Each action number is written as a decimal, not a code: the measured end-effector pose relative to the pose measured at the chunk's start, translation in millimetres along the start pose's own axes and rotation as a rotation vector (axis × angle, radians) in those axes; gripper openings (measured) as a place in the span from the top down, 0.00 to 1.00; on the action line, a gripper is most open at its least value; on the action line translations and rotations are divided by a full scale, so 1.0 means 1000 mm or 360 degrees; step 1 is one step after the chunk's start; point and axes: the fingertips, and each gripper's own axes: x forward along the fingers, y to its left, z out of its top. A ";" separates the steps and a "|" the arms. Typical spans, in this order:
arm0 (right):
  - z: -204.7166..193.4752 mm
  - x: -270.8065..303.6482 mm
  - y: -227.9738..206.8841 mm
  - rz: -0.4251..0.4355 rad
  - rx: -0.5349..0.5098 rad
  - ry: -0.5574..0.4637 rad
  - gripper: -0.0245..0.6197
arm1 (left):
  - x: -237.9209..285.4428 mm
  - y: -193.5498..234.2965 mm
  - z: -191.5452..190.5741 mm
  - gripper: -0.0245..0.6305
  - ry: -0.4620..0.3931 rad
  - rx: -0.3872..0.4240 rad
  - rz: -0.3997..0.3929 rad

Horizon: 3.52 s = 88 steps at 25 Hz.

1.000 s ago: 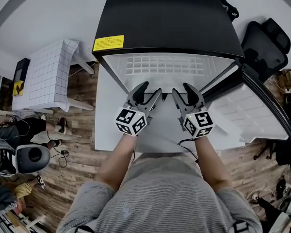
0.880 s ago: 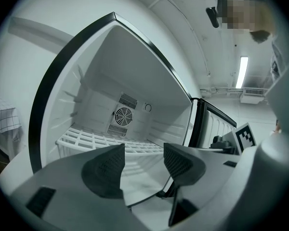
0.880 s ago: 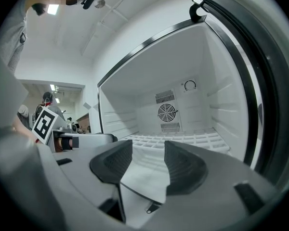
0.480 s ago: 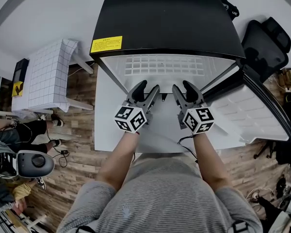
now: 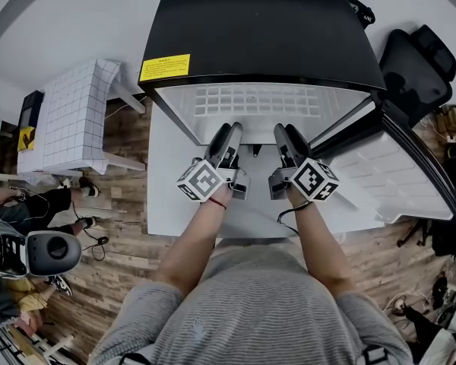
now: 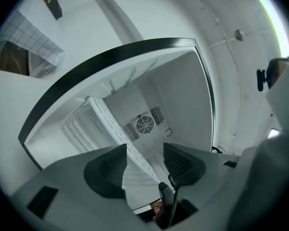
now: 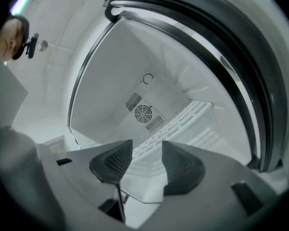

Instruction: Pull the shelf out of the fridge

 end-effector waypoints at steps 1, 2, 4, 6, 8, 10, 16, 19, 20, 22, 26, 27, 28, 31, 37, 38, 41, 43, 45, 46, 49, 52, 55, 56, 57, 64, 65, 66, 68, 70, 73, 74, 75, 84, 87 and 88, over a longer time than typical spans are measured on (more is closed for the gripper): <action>0.000 0.001 -0.001 0.0003 0.0107 -0.0017 0.65 | 0.000 0.001 -0.001 0.59 -0.0017 -0.0059 -0.0007; -0.001 0.001 -0.001 0.0009 0.0218 -0.0035 0.65 | -0.001 0.001 -0.003 0.59 -0.0031 -0.0116 -0.0016; -0.002 0.002 -0.005 0.0007 0.0400 -0.0069 0.65 | -0.001 0.002 -0.005 0.59 -0.0060 -0.0197 -0.0022; -0.005 0.003 -0.009 -0.0009 0.0502 -0.0087 0.65 | -0.001 0.006 -0.007 0.59 -0.0084 -0.0248 -0.0010; -0.007 0.005 -0.012 -0.0028 0.0551 -0.0087 0.65 | 0.000 0.011 -0.008 0.59 -0.0097 -0.0283 0.0017; -0.009 0.006 -0.015 -0.0043 0.0588 -0.0085 0.65 | 0.000 0.015 -0.009 0.59 -0.0098 -0.0304 0.0049; -0.013 0.011 -0.018 -0.0072 0.0624 -0.0074 0.65 | 0.001 0.027 -0.009 0.59 -0.0127 -0.0367 0.0093; -0.013 0.013 -0.020 -0.0085 0.0629 -0.0077 0.65 | 0.002 0.032 -0.008 0.59 -0.0141 -0.0393 0.0106; -0.013 0.014 -0.023 -0.0096 0.0639 -0.0081 0.66 | 0.002 0.034 -0.008 0.59 -0.0147 -0.0400 0.0114; -0.013 0.014 -0.030 -0.0127 0.0670 -0.0095 0.65 | 0.002 0.040 -0.006 0.59 -0.0161 -0.0407 0.0132; -0.008 0.016 -0.042 -0.0182 0.0673 -0.0129 0.65 | 0.003 0.048 0.001 0.60 -0.0187 -0.0408 0.0160; -0.008 0.017 -0.044 -0.0194 0.0668 -0.0133 0.65 | 0.003 0.050 0.002 0.60 -0.0189 -0.0403 0.0165; -0.007 0.018 -0.045 -0.0204 0.0668 -0.0137 0.66 | 0.004 0.051 0.003 0.60 -0.0189 -0.0397 0.0168; -0.007 0.021 -0.048 -0.0219 0.0683 -0.0148 0.66 | 0.007 0.053 0.005 0.60 -0.0179 -0.0377 0.0172; -0.005 0.025 -0.054 -0.0238 0.0680 -0.0149 0.66 | 0.012 0.061 0.005 0.62 -0.0165 -0.0348 0.0206; -0.004 0.026 -0.055 -0.0241 0.0679 -0.0150 0.66 | 0.013 0.063 0.005 0.62 -0.0164 -0.0345 0.0215; -0.001 0.029 -0.058 -0.0249 0.0683 -0.0160 0.66 | 0.016 0.066 0.007 0.63 -0.0169 -0.0349 0.0227; 0.002 0.031 -0.059 -0.0252 0.0686 -0.0164 0.66 | 0.019 0.067 0.008 0.64 -0.0172 -0.0351 0.0227; 0.004 0.033 -0.060 -0.0257 0.0692 -0.0169 0.66 | 0.022 0.069 0.009 0.65 -0.0169 -0.0353 0.0233; 0.005 0.033 -0.062 -0.0260 0.0699 -0.0174 0.66 | 0.023 0.069 0.008 0.65 -0.0168 -0.0356 0.0236; 0.006 0.035 -0.065 -0.0267 0.0705 -0.0183 0.66 | 0.024 0.071 0.008 0.66 -0.0164 -0.0357 0.0243; 0.009 0.035 -0.069 -0.0273 0.0712 -0.0189 0.66 | 0.025 0.072 0.007 0.67 -0.0166 -0.0356 0.0249; 0.011 0.035 -0.071 -0.0277 0.0712 -0.0190 0.67 | 0.026 0.073 0.008 0.68 -0.0174 -0.0360 0.0256; 0.011 0.036 -0.071 -0.0277 0.0709 -0.0186 0.68 | 0.026 0.074 0.009 0.68 -0.0177 -0.0360 0.0258; 0.011 0.036 -0.071 -0.0276 0.0707 -0.0182 0.70 | 0.026 0.074 0.009 0.68 -0.0181 -0.0360 0.0257; 0.011 0.039 -0.066 -0.0248 0.0726 -0.0154 0.77 | 0.028 0.072 0.012 0.69 -0.0190 -0.0363 0.0252; 0.011 0.039 -0.065 -0.0243 0.0734 -0.0151 0.78 | 0.029 0.071 0.013 0.70 -0.0190 -0.0360 0.0250; 0.011 0.040 -0.063 -0.0240 0.0741 -0.0150 0.80 | 0.030 0.070 0.014 0.70 -0.0190 -0.0357 0.0246; 0.011 0.040 -0.062 -0.0238 0.0756 -0.0150 0.83 | 0.031 0.068 0.016 0.76 -0.0190 -0.0350 0.0234; 0.011 0.040 -0.063 -0.0233 0.0778 -0.0156 0.84 | 0.033 0.064 0.016 0.84 -0.0188 -0.0343 0.0224; 0.010 0.040 -0.063 -0.0233 0.0793 -0.0151 0.84 | 0.032 0.064 0.016 0.84 -0.0180 -0.0342 0.0220; 0.010 0.040 -0.063 -0.0238 0.0797 -0.0147 0.85 | 0.032 0.064 0.016 0.84 -0.0176 -0.0338 0.0223; 0.010 0.040 -0.063 -0.0244 0.0798 -0.0143 0.85 | 0.032 0.064 0.016 0.84 -0.0173 -0.0333 0.0226; 0.009 0.040 -0.065 -0.0259 0.0808 -0.0132 0.85 | 0.032 0.064 0.014 0.84 -0.0158 -0.0331 0.0230; 0.010 0.040 -0.065 -0.0259 0.0809 -0.0134 0.85 | 0.032 0.064 0.015 0.85 -0.0155 -0.0336 0.0230; 0.010 0.040 -0.065 -0.0259 0.0811 -0.0135 0.85 | 0.032 0.064 0.015 0.85 -0.0155 -0.0337 0.0230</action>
